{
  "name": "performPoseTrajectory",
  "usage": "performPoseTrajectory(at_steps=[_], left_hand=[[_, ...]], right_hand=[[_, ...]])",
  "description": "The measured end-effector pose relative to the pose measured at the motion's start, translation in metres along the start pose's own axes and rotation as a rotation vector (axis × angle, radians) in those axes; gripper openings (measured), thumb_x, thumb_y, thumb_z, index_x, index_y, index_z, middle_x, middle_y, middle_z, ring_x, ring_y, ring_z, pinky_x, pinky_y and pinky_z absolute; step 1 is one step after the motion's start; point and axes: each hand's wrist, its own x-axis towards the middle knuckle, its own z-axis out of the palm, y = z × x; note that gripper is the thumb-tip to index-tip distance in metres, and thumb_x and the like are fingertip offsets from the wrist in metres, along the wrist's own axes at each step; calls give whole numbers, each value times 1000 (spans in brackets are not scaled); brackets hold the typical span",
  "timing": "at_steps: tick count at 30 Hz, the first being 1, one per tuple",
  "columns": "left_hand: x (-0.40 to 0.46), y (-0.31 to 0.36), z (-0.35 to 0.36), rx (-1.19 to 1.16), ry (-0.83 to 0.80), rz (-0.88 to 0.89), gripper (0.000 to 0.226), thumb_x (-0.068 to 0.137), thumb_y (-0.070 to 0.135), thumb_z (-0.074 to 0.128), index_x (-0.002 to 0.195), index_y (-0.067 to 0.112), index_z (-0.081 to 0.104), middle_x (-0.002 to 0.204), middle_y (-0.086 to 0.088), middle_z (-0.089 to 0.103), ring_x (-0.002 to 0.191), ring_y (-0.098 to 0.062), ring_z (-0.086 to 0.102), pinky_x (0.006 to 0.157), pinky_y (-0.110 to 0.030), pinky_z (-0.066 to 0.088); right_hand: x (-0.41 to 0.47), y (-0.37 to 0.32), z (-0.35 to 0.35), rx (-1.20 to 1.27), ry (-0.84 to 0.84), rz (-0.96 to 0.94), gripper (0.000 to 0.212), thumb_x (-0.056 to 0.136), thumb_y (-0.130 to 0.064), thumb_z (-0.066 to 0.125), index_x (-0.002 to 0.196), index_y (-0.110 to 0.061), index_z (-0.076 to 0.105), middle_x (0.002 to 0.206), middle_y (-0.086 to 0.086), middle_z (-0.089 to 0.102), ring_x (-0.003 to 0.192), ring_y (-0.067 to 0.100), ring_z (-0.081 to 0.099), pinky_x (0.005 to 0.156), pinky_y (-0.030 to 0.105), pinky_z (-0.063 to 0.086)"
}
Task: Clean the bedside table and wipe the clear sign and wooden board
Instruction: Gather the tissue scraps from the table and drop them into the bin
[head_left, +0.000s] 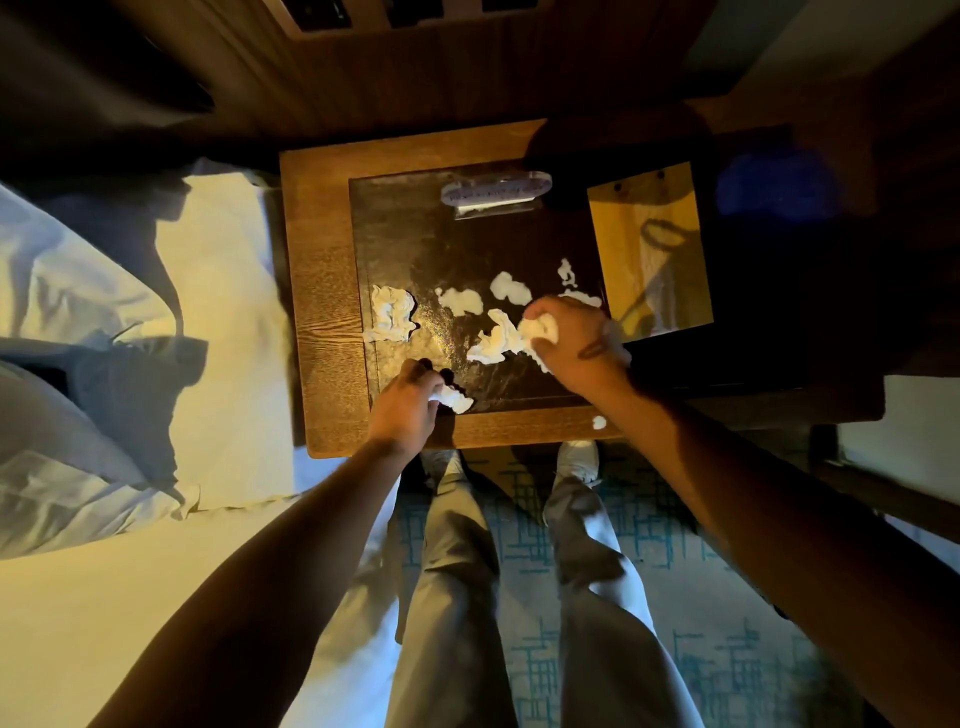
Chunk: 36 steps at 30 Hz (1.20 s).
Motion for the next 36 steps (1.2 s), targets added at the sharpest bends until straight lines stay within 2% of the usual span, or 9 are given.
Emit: performPoseTrajectory(at_steps=[4, 8, 12, 16, 21, 26, 31, 34, 36], left_hand=[[-3, -16, -18, -66, 123, -33, 37, 84, 1, 69, 117, 16, 65, 120, -11, 56, 97, -29, 66, 74, -42, 58], [7, -40, -47, -34, 211, 19, 34, 82, 4, 73, 115, 12, 68, 118, -12, 61, 93, -32, 68, 72, -37, 57], [40, -53, -71, 30, 177, 57, 32, 86, 5, 69, 117, 6, 70, 128, -17, 55, 93, -42, 67, 78, -47, 57], [65, -51, -75, 230, 99, 118, 40, 90, 12, 67, 129, 18, 67, 149, -9, 43, 105, -41, 67, 81, -45, 57], [68, -44, -63, 236, 5, -24, 46, 92, 9, 60, 135, 28, 59, 142, -9, 46, 105, -35, 66, 85, -43, 57], [66, -44, -62, 75, 77, -53, 42, 88, 6, 61, 129, 15, 60, 131, -14, 54, 103, -38, 63, 78, -39, 52], [46, -27, -75, -13, 211, -22, 36, 89, 14, 69, 125, 10, 66, 115, -17, 60, 93, -38, 64, 69, -30, 40], [25, -4, -89, -58, 265, 81, 29, 89, 18, 69, 118, 12, 65, 109, -14, 64, 88, -34, 65, 68, -28, 37], [9, 21, -101, -173, 243, 104, 22, 92, 23, 63, 114, 22, 61, 92, -5, 70, 76, -23, 69, 62, -29, 43]], right_hand=[[17, -20, 34, -239, -85, -7, 45, 91, -18, 66, 134, -28, 54, 129, 8, 65, 105, 32, 66, 81, 37, 56], [24, -24, 55, -427, -100, 11, 42, 91, -12, 65, 131, -22, 59, 132, 8, 61, 107, 36, 66, 82, 40, 56], [27, -28, 63, -541, -142, 39, 46, 90, -13, 67, 133, -19, 55, 139, 9, 51, 106, 37, 65, 80, 39, 55], [19, -34, 74, -650, -174, 56, 52, 87, -9, 67, 136, -14, 48, 145, 14, 35, 110, 37, 61, 81, 47, 59], [16, -41, 74, -668, -227, 44, 44, 92, -13, 63, 134, -16, 52, 138, 12, 46, 115, 33, 59, 85, 45, 56], [5, -38, 50, -369, -42, -96, 32, 92, -26, 61, 123, -20, 58, 123, 5, 60, 107, 28, 62, 77, 33, 47], [-23, -24, 16, -149, 90, -108, 31, 94, -32, 55, 121, -21, 65, 120, 2, 62, 103, 24, 60, 73, 27, 36], [-43, -9, -6, 71, 55, 19, 28, 96, -30, 56, 120, -21, 66, 120, -1, 62, 98, 18, 63, 76, 23, 39], [-59, -3, -23, 316, 13, 182, 25, 96, -28, 57, 120, -28, 66, 119, -3, 66, 89, 12, 69, 68, 22, 50]])
